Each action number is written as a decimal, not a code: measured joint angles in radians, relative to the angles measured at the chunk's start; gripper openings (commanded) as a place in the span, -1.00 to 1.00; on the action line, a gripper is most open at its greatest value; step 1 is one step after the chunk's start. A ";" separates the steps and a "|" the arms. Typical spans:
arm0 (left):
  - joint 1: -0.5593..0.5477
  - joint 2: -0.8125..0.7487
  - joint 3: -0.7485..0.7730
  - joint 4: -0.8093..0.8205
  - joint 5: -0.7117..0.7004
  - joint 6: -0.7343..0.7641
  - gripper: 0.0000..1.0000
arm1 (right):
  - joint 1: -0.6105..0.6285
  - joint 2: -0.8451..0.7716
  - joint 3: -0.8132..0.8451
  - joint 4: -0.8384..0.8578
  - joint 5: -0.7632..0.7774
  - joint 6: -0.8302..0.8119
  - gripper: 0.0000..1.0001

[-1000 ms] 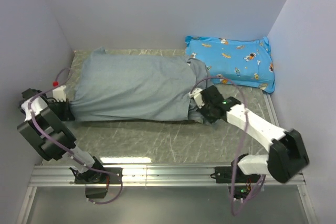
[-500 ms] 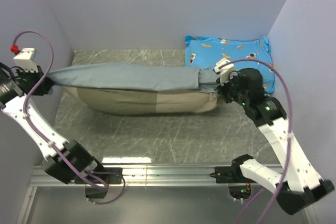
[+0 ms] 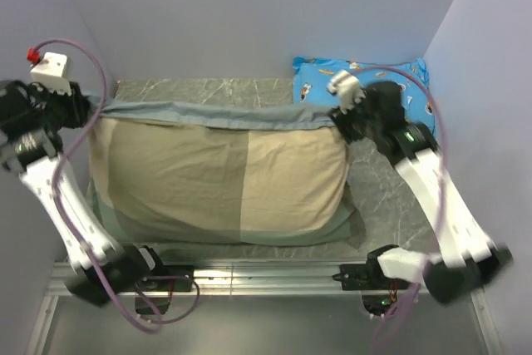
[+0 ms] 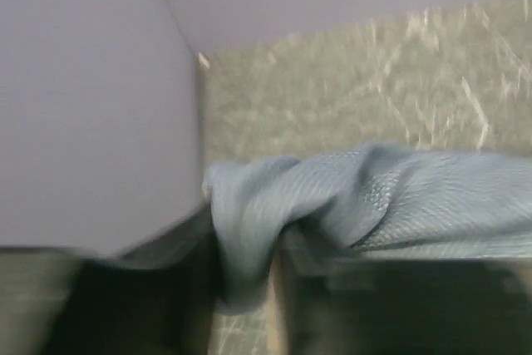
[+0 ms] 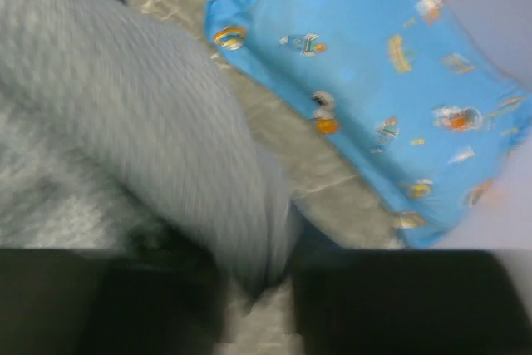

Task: Put the pillow into the pillowcase

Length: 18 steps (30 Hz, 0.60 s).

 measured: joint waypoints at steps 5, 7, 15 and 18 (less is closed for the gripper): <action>-0.102 0.367 0.042 -0.016 -0.143 -0.007 0.96 | -0.051 0.406 0.198 0.011 0.081 0.018 0.95; -0.111 0.469 0.092 -0.056 -0.195 -0.012 0.99 | -0.079 0.498 0.292 -0.006 0.117 0.025 0.96; -0.117 0.301 0.073 -0.033 -0.303 -0.008 0.99 | -0.152 0.430 0.448 -0.098 -0.013 0.094 0.85; -0.162 0.180 0.042 -0.052 -0.204 0.024 0.99 | -0.072 0.365 0.388 -0.142 -0.136 0.113 0.82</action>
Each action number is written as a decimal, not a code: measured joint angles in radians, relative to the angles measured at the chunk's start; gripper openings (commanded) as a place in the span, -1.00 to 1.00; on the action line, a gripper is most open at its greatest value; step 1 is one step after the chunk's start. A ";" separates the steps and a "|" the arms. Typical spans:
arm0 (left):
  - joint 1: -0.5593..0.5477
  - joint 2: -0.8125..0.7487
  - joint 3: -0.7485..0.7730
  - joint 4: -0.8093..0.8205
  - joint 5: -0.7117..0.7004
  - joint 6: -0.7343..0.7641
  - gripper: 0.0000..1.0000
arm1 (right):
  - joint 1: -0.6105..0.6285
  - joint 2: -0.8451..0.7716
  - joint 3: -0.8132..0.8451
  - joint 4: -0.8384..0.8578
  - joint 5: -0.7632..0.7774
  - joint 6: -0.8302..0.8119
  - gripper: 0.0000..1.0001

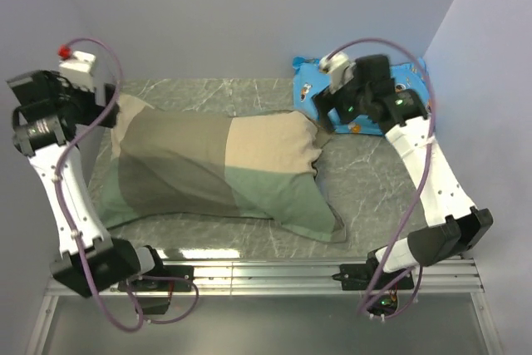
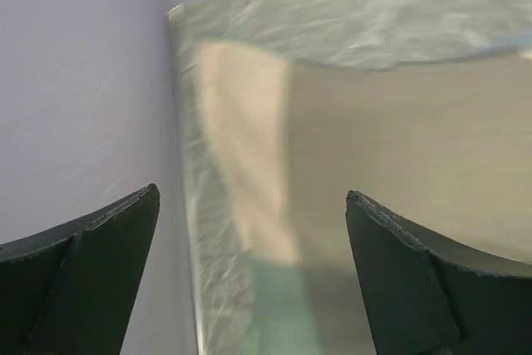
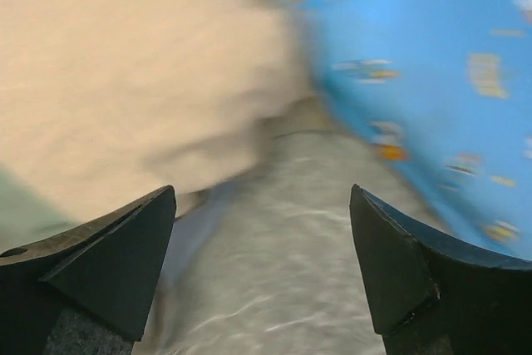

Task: Put the pillow into the pillowcase

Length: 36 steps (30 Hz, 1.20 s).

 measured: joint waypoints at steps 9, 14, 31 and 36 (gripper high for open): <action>-0.185 -0.117 -0.439 -0.090 0.064 0.072 0.95 | 0.240 0.021 -0.466 -0.007 -0.184 0.043 0.76; -0.109 -0.095 -0.575 -0.087 -0.016 0.122 0.99 | 0.146 0.166 -0.542 0.024 -0.137 0.084 0.71; 0.193 -0.162 -0.686 -0.309 -0.183 0.721 0.99 | 0.019 0.007 -0.545 -0.146 -0.163 -0.077 0.90; 0.211 -0.188 -0.880 -0.150 -0.259 0.777 0.99 | 0.107 0.023 -0.732 -0.117 -0.116 -0.077 0.93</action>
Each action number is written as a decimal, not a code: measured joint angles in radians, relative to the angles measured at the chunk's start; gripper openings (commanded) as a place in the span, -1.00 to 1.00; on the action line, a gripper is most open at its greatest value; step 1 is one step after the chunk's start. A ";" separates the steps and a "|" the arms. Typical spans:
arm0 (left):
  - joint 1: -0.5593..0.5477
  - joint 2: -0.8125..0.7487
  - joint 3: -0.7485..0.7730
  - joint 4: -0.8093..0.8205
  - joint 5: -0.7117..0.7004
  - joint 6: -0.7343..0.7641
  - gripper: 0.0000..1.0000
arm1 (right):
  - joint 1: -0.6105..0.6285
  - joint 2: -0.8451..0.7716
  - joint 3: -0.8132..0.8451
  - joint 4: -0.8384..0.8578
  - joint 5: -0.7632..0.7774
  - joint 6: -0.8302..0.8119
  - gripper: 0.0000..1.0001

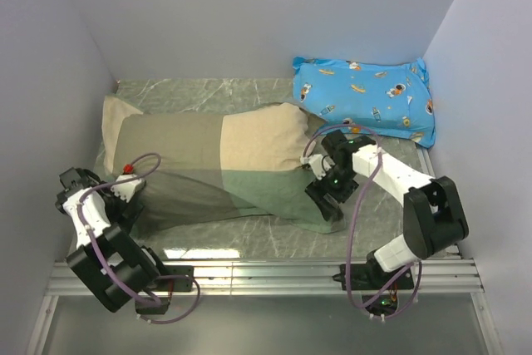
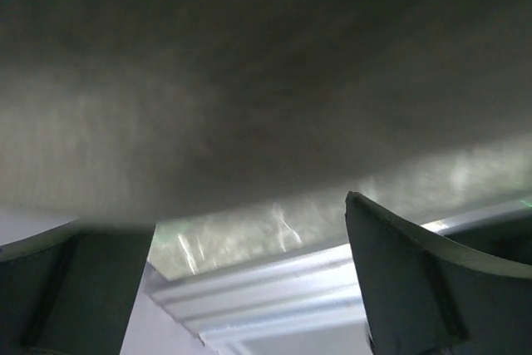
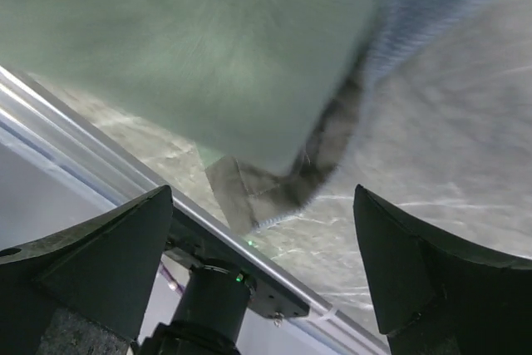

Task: Put the pillow into the pillowcase

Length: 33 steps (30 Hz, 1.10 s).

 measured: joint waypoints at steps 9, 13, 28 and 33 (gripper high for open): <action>0.080 0.193 -0.019 0.208 -0.014 0.056 -0.91 | 0.102 0.151 -0.049 0.198 0.146 0.062 -1.00; 0.142 0.294 0.103 0.156 0.011 0.069 -0.99 | 0.061 0.152 -0.063 0.257 0.153 0.088 -1.00; 0.238 0.157 0.515 -0.265 0.235 0.219 0.99 | -0.091 -0.180 0.045 0.005 -0.034 -0.063 0.90; 0.050 0.032 0.658 -0.271 0.394 -0.059 0.99 | -0.139 -0.378 0.222 0.042 -0.060 -0.017 1.00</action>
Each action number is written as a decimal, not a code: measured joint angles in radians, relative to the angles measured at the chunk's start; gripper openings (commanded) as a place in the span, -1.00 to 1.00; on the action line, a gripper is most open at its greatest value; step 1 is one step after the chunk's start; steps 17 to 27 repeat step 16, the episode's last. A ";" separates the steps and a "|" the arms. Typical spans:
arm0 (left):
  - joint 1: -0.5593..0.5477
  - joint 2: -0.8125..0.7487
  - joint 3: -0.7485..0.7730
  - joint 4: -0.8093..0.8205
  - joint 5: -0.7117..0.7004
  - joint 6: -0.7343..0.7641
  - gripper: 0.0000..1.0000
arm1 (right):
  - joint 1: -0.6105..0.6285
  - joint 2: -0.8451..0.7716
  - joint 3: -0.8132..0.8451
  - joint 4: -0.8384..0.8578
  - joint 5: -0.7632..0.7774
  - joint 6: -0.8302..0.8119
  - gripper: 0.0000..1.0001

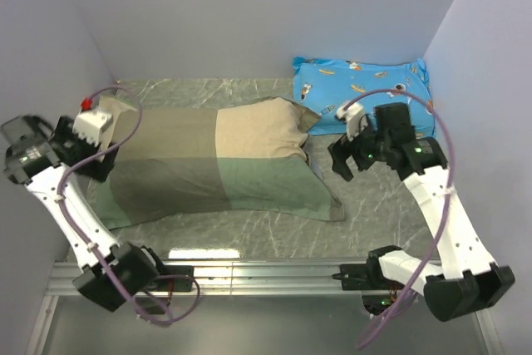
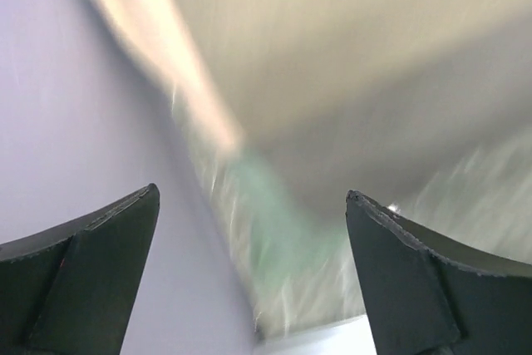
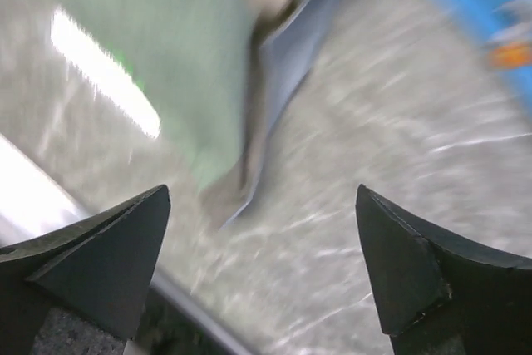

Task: Put the pillow into the pillowcase

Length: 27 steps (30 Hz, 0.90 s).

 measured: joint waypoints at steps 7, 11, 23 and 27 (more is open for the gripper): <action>-0.566 0.089 0.096 0.301 -0.119 -0.598 0.99 | -0.080 0.051 0.082 0.141 0.031 0.177 1.00; -0.791 0.166 0.060 0.454 -0.266 -0.790 0.99 | -0.099 0.146 0.014 0.258 0.032 0.292 1.00; -0.896 0.225 0.008 0.552 -0.391 -0.922 0.99 | -0.101 0.146 -0.121 0.315 0.029 0.388 1.00; -0.896 0.225 0.008 0.552 -0.391 -0.922 0.99 | -0.101 0.146 -0.121 0.315 0.029 0.388 1.00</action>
